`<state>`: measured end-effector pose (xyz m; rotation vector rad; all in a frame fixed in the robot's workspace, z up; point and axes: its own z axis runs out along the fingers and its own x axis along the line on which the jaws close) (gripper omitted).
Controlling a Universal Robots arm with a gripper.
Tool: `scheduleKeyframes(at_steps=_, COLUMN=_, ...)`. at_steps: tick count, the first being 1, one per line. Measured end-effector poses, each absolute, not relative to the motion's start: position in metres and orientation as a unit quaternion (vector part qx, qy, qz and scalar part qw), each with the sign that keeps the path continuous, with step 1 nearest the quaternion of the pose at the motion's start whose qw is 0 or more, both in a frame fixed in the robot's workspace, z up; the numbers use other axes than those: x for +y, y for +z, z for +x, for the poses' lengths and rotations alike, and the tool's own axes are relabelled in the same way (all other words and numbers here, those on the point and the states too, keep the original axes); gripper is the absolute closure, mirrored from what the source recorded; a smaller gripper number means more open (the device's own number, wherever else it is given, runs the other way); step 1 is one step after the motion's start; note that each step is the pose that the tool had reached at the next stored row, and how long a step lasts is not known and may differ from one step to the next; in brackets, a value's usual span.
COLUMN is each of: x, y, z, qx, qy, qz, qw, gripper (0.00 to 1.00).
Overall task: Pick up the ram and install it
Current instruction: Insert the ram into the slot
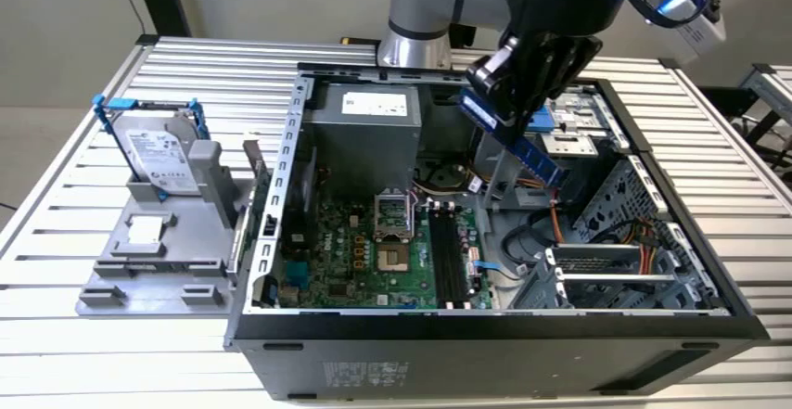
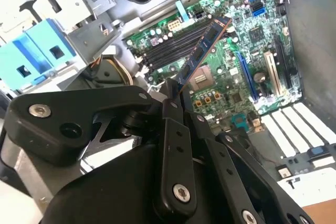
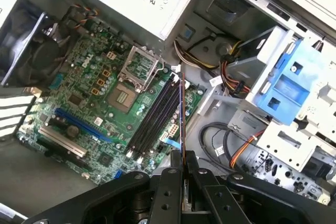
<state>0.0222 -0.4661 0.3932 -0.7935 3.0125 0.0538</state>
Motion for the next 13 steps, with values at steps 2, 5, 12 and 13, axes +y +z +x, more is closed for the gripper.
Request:
scheduleKeyframes(at_steps=2, x=-0.4661, y=0.3932, z=0.0222, qx=0.97, qy=0.017, qz=-0.242, qw=0.013, gripper=1.0)
scheduleKeyframes(at_steps=5, x=-0.4661, y=0.3932, z=0.0222, qx=0.976, qy=0.017, qz=-0.218, qw=0.014, gripper=1.0)
scheduleKeyframes(at_steps=12, x=-0.4661, y=0.3932, z=0.0222, qx=0.985, qy=0.016, qz=-0.172, qw=0.014, gripper=1.0)
scheduleKeyframes(at_steps=13, x=-0.4661, y=0.3932, z=0.0222, qx=0.986, qy=0.016, qz=-0.165, qw=0.014, gripper=1.0)
